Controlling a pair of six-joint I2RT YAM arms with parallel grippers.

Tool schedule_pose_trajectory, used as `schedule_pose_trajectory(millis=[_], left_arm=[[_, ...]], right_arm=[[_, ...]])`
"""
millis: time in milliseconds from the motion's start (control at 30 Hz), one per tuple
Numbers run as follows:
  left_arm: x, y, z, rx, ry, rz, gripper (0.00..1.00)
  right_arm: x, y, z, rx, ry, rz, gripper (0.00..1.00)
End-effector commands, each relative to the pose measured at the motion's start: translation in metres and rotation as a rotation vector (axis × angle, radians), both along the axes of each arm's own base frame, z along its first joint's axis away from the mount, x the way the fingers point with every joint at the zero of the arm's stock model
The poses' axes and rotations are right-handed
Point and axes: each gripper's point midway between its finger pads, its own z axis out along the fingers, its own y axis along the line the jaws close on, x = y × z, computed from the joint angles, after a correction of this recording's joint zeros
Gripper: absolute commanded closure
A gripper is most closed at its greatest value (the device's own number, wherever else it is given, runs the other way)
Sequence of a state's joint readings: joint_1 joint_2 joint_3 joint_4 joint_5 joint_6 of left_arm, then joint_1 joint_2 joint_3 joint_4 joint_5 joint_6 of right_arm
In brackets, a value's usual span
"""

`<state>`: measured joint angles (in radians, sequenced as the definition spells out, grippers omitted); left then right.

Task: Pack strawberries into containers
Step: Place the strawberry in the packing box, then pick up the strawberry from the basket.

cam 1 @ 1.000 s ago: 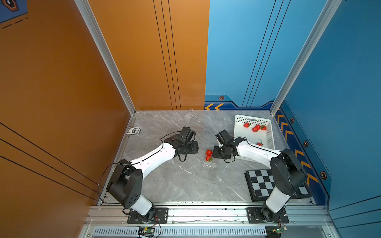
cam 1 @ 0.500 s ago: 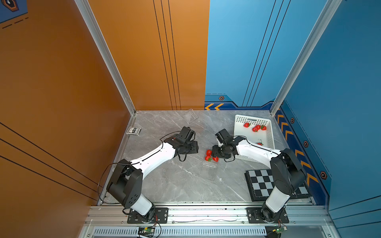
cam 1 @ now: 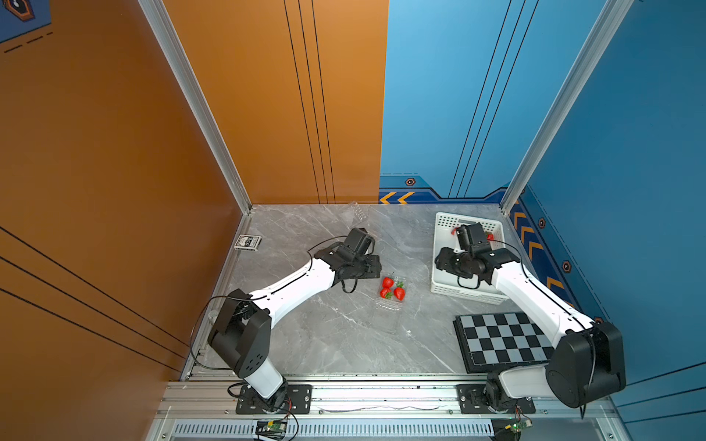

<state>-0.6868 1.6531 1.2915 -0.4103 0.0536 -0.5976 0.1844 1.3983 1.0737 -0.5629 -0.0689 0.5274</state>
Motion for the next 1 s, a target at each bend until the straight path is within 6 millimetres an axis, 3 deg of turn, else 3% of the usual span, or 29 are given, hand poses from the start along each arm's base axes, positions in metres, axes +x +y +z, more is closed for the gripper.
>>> schedule_pose_trajectory(millis=[0, 167, 333, 600, 967], left_arm=[[-0.003, -0.037, -0.002, -0.005, 0.0, -0.091, 0.41], [-0.008, -0.08, -0.008, -0.02, 0.024, -0.19, 0.41], [-0.01, -0.09, -0.013, 0.02, 0.023, -0.217, 0.41], [-0.009, -0.081, -0.015, 0.035, 0.028, -0.196, 0.41], [-0.005, -0.07, -0.018, 0.038, 0.039, -0.176, 0.42]], right_arm=[[-0.009, -0.062, -0.025, -0.094, 0.089, -0.128, 0.43], [0.001, -0.11, -0.043, -0.084, 0.131, -0.273, 0.43], [0.011, -0.134, -0.058, -0.106, 0.166, -0.336, 0.38], [0.036, -0.145, -0.08, -0.052, 0.17, -0.379, 0.35], [0.062, -0.141, -0.101, 0.04, 0.182, -0.393, 0.36]])
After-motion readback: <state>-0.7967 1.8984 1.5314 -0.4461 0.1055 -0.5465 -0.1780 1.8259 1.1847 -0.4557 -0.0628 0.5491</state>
